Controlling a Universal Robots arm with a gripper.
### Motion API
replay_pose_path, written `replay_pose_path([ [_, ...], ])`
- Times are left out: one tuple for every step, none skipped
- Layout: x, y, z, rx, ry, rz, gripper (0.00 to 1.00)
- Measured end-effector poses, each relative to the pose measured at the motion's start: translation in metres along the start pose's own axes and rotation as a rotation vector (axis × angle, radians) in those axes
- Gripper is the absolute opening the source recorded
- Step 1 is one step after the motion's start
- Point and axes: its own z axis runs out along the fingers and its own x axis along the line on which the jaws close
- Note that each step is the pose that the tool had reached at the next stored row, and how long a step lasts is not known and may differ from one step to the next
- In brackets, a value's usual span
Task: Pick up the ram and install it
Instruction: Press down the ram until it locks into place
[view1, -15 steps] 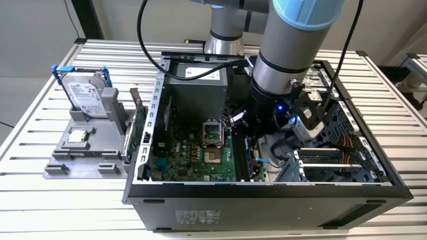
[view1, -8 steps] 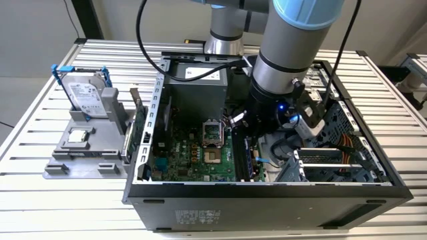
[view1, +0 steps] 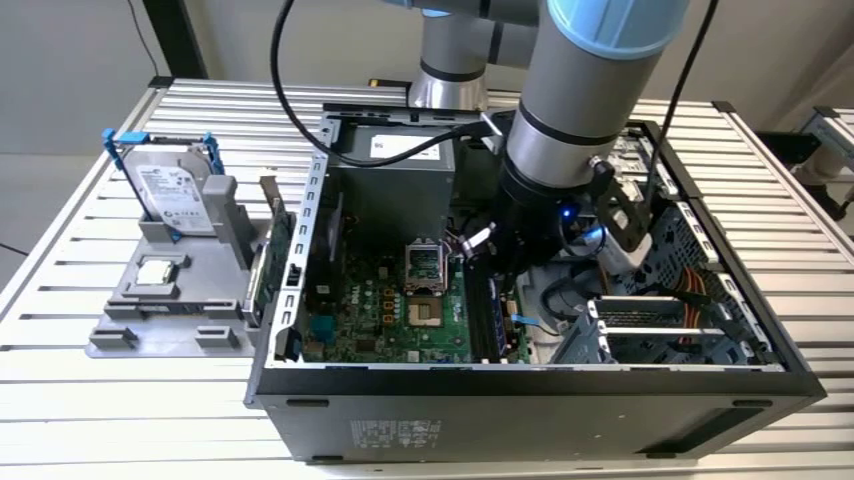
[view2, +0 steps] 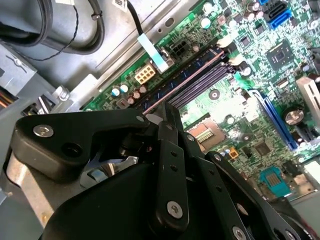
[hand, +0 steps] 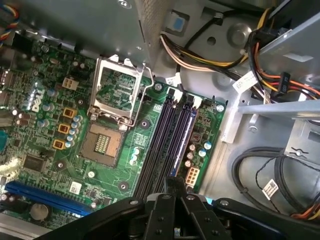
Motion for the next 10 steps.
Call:
replay_pose_path([
  [-0.0001, 0.0, 0.0, 0.0, 0.0002, -0.008, 0.0],
  [-0.0003, 0.0, 0.0, 0.0001, 0.0004, -0.017, 0.0],
  [-0.0004, 0.0, 0.0, 0.0, 0.0005, -0.025, 0.0],
  [-0.0006, 0.0, 0.0, 0.0001, 0.0007, -0.033, 0.0],
  [-0.0007, 0.0, 0.0, 0.0001, 0.0008, -0.041, 0.0],
  [-0.0008, 0.0, -0.0001, 0.0003, 0.0011, -0.048, 0.0],
  [-0.0009, 0.0001, 0.0, 0.0001, 0.0011, -0.055, 0.0],
  [-0.001, 0.0001, -0.0001, 0.0004, 0.0014, -0.063, 0.0],
  [-0.001, 0.0001, 0.0, 0.0002, 0.0014, -0.07, 0.0],
  [-0.001, 0.0001, -0.0001, 0.0004, 0.0017, -0.077, 0.0],
])
